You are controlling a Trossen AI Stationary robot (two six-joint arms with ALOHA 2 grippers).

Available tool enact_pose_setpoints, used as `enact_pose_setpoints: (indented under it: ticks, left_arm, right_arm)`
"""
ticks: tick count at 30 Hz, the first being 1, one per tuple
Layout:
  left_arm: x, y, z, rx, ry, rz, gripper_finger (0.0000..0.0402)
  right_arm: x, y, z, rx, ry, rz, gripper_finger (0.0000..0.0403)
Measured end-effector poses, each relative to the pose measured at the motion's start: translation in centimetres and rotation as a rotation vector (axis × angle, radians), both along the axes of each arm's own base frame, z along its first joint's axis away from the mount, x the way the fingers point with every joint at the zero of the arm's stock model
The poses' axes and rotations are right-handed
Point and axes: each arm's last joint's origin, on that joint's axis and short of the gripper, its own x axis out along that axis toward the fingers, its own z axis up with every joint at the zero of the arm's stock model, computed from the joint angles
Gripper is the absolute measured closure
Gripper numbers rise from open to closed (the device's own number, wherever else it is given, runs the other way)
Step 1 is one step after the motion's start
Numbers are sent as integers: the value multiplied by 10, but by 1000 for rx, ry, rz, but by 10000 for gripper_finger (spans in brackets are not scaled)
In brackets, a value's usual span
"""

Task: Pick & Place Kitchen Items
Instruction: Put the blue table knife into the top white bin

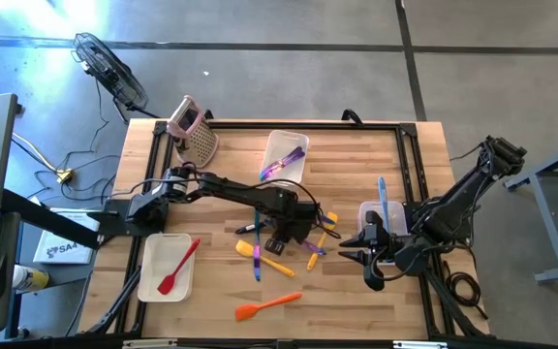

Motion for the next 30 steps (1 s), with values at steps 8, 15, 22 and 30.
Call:
enact_pose_setpoints:
  ticks: [8, 15, 22, 30]
  left_arm:
    - [0, -1, 0, -9, 5, -4, 372]
    - [-1, -1, -1, 19, 9, 10, 372]
    - [-3, -6, 0, 59, 21, 43, 372]
    - [-10, -13, 21, 209, 101, 54, 372]
  right_arm:
    - [0, 0, 0, 0, 0, 0, 308]
    - [0, 0, 0, -9, 3, 3, 308]
    - [0, 0, 0, -10, 4, 3, 308]
    - [0, 0, 0, -11, 5, 3, 308]
